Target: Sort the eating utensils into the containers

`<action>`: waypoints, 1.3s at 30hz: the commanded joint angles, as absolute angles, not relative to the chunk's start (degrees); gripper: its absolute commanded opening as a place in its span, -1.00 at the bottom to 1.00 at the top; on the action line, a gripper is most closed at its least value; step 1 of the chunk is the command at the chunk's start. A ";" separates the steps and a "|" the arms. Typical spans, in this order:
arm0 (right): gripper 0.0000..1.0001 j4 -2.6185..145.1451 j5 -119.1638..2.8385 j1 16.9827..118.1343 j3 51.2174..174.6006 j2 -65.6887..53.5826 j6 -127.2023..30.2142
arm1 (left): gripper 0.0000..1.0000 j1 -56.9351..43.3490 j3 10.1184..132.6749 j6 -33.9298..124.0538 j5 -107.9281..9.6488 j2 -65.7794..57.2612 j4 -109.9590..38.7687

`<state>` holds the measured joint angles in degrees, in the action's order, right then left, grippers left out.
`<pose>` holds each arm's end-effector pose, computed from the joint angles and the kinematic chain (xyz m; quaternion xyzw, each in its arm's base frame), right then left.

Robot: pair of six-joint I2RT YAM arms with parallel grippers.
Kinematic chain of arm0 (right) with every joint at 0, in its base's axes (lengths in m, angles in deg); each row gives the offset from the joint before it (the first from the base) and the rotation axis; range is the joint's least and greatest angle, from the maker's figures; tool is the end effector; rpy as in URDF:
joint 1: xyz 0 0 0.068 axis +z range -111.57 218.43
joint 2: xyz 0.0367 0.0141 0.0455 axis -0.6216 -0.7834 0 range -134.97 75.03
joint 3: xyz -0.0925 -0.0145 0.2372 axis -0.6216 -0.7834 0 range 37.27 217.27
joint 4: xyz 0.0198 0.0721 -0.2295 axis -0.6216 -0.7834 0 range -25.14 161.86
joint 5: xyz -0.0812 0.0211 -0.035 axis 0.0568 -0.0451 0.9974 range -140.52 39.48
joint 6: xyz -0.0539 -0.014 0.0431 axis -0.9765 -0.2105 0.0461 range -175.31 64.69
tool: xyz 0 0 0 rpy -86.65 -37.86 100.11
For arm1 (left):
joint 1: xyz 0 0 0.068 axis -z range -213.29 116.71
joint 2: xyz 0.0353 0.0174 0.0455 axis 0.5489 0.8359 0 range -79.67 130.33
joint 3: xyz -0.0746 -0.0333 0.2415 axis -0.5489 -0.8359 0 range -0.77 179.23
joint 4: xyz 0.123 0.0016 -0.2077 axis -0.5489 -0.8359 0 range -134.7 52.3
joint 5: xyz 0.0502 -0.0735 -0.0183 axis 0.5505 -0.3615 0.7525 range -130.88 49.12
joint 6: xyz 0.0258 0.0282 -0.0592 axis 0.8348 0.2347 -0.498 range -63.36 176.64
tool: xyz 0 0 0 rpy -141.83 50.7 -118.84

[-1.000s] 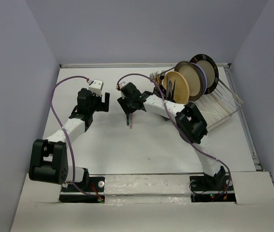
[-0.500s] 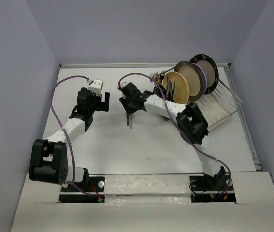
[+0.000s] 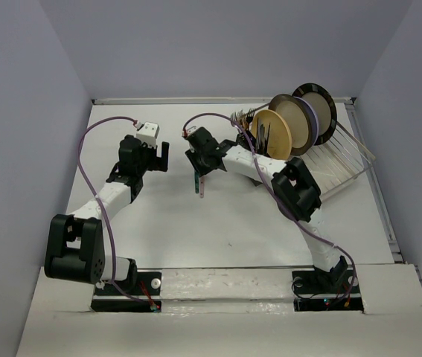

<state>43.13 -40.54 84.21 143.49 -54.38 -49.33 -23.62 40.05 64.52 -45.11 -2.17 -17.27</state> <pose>0.3458 0.3408 0.1675 -0.2939 0.8951 0.0678 0.3283 0.3029 -0.0558 0.2310 0.1439 0.7866 -0.0389 0.5992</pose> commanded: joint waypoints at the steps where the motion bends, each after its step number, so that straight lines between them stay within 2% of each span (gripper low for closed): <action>1: -0.16 43.38 -41.99 83.87 144.15 -54.79 -50.91 | 0.98 -23.71 39.39 64.46 -45.10 -3.99 -13.97; 14: -0.17 42.59 -42.70 82.29 142.39 -57.95 -50.48 | 0.98 -23.71 39.48 64.46 -45.10 -3.46 -14.06; 17: -0.31 41.71 -40.07 81.76 142.22 -58.13 -50.04 | 0.98 -23.71 39.48 64.46 -45.01 -3.38 -14.06; 20: -0.61 41.01 -38.75 80.54 141.08 -56.81 -49.33 | 0.98 -23.71 39.48 64.46 -45.01 -3.38 -14.06; 21: -0.80 41.10 -38.57 80.53 140.03 -56.20 -49.16 | 0.98 -23.71 39.48 64.46 -44.92 -3.38 -14.14; 23: -1.00 41.18 -37.43 80.53 138.88 -54.70 -49.24 | 0.98 -23.71 39.48 64.46 -45.01 -3.29 -14.06; 28: -1.00 41.27 -35.23 80.53 138.00 -51.19 -49.33 | 0.98 -23.71 39.48 64.55 -45.19 -3.20 -14.06; 32: -1.00 43.20 -36.19 80.53 136.95 -43.83 -50.12 | 0.98 -23.71 39.48 64.55 -45.10 -3.29 -14.06; 35: -1.00 50.04 -39.44 81.15 132.21 -37.32 -54.59 | 0.98 -23.71 39.48 64.55 -45.27 -3.11 -14.06; 39: -1.00 67.08 -41.73 82.55 122.46 -20.98 -61.46 | 0.98 -23.71 39.66 64.55 -45.19 -2.59 -14.06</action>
